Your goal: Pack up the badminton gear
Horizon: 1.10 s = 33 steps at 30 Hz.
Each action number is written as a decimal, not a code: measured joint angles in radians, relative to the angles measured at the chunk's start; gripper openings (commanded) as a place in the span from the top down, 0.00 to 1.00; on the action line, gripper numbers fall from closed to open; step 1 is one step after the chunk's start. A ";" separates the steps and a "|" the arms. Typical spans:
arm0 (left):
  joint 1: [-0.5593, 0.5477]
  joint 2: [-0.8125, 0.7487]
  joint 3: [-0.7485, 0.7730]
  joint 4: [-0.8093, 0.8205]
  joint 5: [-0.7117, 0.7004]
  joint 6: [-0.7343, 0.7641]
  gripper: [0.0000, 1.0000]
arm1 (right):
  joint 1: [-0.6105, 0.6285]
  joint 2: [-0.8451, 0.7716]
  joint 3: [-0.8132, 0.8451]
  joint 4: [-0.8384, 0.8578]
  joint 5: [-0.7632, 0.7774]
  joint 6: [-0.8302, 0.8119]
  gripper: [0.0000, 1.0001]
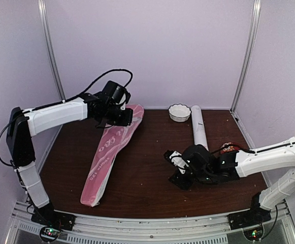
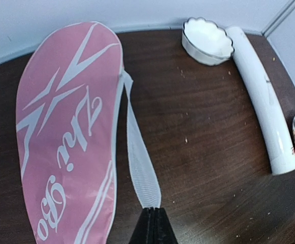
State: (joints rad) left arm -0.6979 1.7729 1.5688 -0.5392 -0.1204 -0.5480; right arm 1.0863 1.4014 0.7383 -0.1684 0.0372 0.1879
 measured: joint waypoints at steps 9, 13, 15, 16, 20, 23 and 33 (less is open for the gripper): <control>0.030 0.146 0.000 0.058 0.161 -0.008 0.56 | -0.068 -0.056 -0.005 -0.020 -0.016 0.042 0.47; 0.082 0.143 -0.002 0.111 0.233 -0.011 0.44 | -0.166 -0.108 0.015 -0.040 -0.037 0.081 0.39; 0.113 0.135 -0.015 0.126 0.250 -0.004 0.42 | -0.219 -0.129 0.035 -0.053 -0.041 0.101 0.37; 0.130 0.124 -0.038 0.136 0.256 -0.002 0.42 | -0.249 -0.136 0.046 -0.062 -0.042 0.111 0.36; 0.194 0.057 -0.182 0.156 0.271 0.000 0.39 | -0.383 -0.137 0.103 -0.092 -0.047 0.154 0.32; 0.237 0.004 -0.319 0.157 0.264 0.003 0.36 | -0.483 -0.100 0.167 -0.127 -0.054 0.185 0.30; 0.245 -0.070 -0.596 0.159 0.208 0.008 0.37 | -0.669 0.255 0.492 -0.238 -0.097 0.209 0.28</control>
State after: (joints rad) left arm -0.4534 1.7027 0.9726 -0.3801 0.0872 -0.5396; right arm 0.4168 1.6566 1.2308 -0.4065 -0.0593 0.3973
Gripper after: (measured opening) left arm 0.633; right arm 0.723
